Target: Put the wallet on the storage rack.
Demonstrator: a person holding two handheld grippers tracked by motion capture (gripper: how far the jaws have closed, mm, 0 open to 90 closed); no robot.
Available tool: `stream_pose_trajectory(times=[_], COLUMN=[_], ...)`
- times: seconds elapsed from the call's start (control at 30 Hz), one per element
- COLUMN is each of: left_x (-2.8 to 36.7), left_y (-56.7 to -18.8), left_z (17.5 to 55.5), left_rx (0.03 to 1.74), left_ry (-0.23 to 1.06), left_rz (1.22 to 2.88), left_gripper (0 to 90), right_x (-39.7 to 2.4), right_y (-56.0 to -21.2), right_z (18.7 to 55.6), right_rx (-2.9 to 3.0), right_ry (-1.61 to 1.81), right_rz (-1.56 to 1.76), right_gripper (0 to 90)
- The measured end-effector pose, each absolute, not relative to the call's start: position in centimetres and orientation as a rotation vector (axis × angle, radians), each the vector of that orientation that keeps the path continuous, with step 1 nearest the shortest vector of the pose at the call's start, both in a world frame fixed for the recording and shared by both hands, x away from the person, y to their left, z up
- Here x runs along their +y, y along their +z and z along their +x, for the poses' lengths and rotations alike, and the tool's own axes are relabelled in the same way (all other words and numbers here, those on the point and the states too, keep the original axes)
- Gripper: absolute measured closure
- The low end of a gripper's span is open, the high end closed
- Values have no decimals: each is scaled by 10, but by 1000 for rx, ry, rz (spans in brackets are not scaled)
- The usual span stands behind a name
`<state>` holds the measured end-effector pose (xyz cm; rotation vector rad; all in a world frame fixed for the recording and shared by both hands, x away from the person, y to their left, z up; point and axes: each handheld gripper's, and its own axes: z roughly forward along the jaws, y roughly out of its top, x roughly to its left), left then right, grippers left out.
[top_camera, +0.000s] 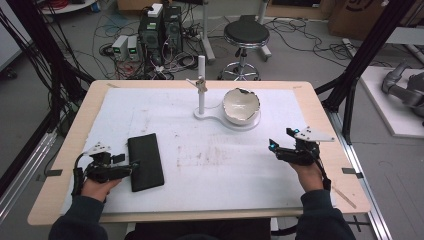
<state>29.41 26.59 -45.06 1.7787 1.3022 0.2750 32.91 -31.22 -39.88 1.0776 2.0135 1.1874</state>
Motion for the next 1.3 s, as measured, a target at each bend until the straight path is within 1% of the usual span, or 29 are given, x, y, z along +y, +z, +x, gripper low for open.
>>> stream_pose_trajectory(times=[0.17,0.2,0.23,0.3,0.4,0.43,0.47,0.5,0.63,0.67,0.77,0.8,0.9,0.97,1.13,1.2,1.3], left_x=[266,264,262,257,247,245,244,242,232,230,222,221,220,220,225,226,223], left_y=[-453,-453,-454,-453,-453,-452,-452,-452,-451,-451,-450,-450,-449,-448,-444,-442,-442], left_z=[294,294,294,295,297,297,297,297,297,297,297,297,298,298,299,299,298], left_rx=[1317,1315,1314,1305,1289,1286,1290,1288,1262,1253,1218,1212,1208,1212,1201,1184,1173], left_ry=[268,264,261,283,337,337,336,332,317,317,309,310,297,305,271,241,204], left_rz=[1767,1760,1758,1785,1833,1835,1823,1818,1807,1807,1805,1809,1795,1789,1730,1709,1698], left_gripper=[233,195,195,168,181,208,208,238,368,418,526,526,606,645,743,766,768], right_x=[-309,-309,-309,-310,-310,-309,-309,-309,-307,-307,-309,-309,-312,-313,-316,-316,-315], right_y=[-400,-400,-400,-400,-400,-400,-400,-400,-400,-401,-401,-401,-402,-402,-402,-402,-403], right_z=[329,329,329,329,330,330,330,330,331,331,331,331,331,330,328,328,329], right_rx=[2032,2032,2033,2033,2034,2036,2036,2036,2041,2045,2042,2042,2035,2032,2018,2020,2027], right_ry=[1182,1182,1182,1182,1180,1180,1180,1180,1173,1171,1171,1171,1169,1158,1155,1150,1146], right_rz=[1067,1067,1069,1070,1067,1064,1064,1067,1060,1059,1065,1065,1075,1078,1086,1083,1080], right_gripper=[233,233,233,233,233,235,235,237,237,238,241,241,243,244,245,245,245])
